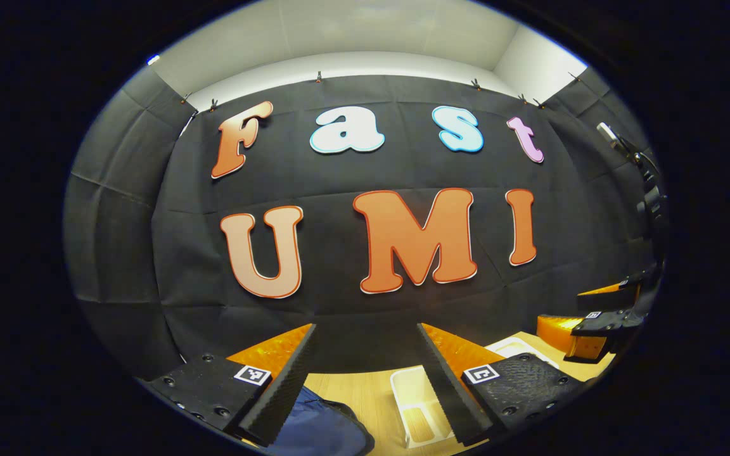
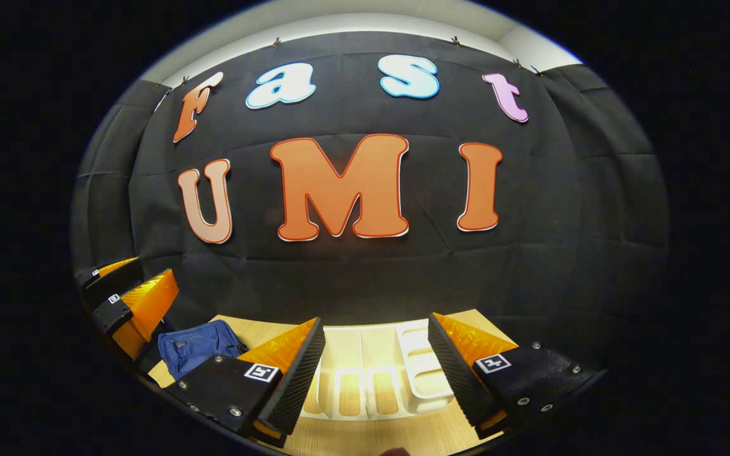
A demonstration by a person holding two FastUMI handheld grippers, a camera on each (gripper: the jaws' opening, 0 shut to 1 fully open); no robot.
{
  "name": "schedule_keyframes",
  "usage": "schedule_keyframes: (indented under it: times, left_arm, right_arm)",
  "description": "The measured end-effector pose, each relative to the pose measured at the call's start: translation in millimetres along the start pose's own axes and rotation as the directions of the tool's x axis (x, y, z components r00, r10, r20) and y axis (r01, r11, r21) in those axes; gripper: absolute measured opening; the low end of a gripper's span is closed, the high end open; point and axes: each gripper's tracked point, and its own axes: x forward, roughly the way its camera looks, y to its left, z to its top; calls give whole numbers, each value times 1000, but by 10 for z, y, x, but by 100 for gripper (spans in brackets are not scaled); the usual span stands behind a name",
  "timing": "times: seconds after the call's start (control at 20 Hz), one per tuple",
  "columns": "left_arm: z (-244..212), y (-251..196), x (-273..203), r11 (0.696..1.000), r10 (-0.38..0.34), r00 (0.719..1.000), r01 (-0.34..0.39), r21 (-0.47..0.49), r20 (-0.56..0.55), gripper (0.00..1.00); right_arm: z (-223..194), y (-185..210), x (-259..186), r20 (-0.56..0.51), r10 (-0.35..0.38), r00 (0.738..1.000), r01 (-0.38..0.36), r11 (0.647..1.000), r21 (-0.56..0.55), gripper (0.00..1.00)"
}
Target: Open the schoolbag, grab two books from the bookshelf and put them into the schoolbag.
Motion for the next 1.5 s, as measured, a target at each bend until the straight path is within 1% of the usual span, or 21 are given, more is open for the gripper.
schedule_keyframes:
  times: [0.05,0.1,0.15,0.3,0.35,0.45,0.5,0.55,0.6,0.75,0.9,0.95,1.15,1.2,1.25,1.3,1.35,1.4,1.45,1.5]
  left_arm:
    - [-18,-19,-5,1000,-4,1000,4,1,-6,94]
    - [-35,-27,-19,1000,-8,1000,8,3,-14,94]
    - [-39,-41,-24,1000,-12,1000,12,9,-19,96]
    - [-26,-63,-32,1000,-17,1000,18,21,-21,96]
    - [-23,-73,-33,1000,-19,1000,20,22,-23,94]
    - [-42,-85,-21,999,-23,999,24,21,-33,94]
    - [-55,-98,-19,999,-26,999,27,19,-38,96]
    - [-62,-102,-17,999,-28,999,29,18,-42,96]
    - [-69,-103,-21,999,-31,998,32,18,-47,94]
    - [-103,-130,-21,999,-39,998,41,21,-58,95]
    - [-107,-107,-20,999,-38,997,39,22,-63,96]
    - [-120,-104,-20,999,-36,997,38,21,-65,95]
    - [-171,-99,-34,999,-37,996,39,19,-87,94]
    - [-179,-95,-36,999,-37,995,39,20,-89,94]
    - [-183,-90,-43,999,-37,995,39,21,-91,97]
    - [-174,-94,-44,999,-36,995,38,21,-90,97]
    - [-177,-97,-46,999,-38,995,40,22,-89,94]
    - [-169,-100,-48,999,-38,995,40,22,-89,97]
    - [-180,-93,-51,999,-38,995,40,24,-91,95]
    - [-180,-101,-45,999,-39,995,41,24,-91,95]
  right_arm:
    - [-50,18,-10,-7,1,1000,-1,1000,-2,96]
    - [-71,35,-19,-15,1,1000,-1,1000,0,97]
    - [-78,42,-17,-23,-1,1000,1,1000,2,97]
    - [-62,46,-33,-25,-9,1000,9,1000,1,97]
    - [-52,52,-34,-23,-12,1000,12,1000,1,97]
    - [-59,71,-40,-25,-13,1000,13,1000,4,97]
    - [-64,75,-47,-27,-15,1000,15,1000,4,97]
    - [-62,76,-58,-29,-15,999,16,1000,3,97]
    - [-63,86,-65,-29,-17,999,17,1000,1,97]
    - [-89,110,-72,-37,-16,999,16,1000,-6,97]
    - [-79,143,-76,-39,-12,999,12,1000,-11,97]
    - [-76,155,-84,-38,-11,999,10,1000,-11,97]
    - [-91,188,-85,-45,-4,999,4,1000,-17,97]
    - [-92,195,-92,-45,-4,999,3,1000,-18,97]
    - [-89,197,-89,-45,-4,999,3,1000,-20,97]
    - [-88,197,-86,-45,-4,999,3,1000,-22,96]
    - [-88,203,-91,-45,-4,999,3,1000,-22,97]
    - [-90,203,-93,-46,-4,999,3,1000,-22,97]
    - [-87,207,-94,-47,-4,999,3,1000,-22,97]
    - [-88,206,-89,-47,-5,999,3,1000,-22,97]
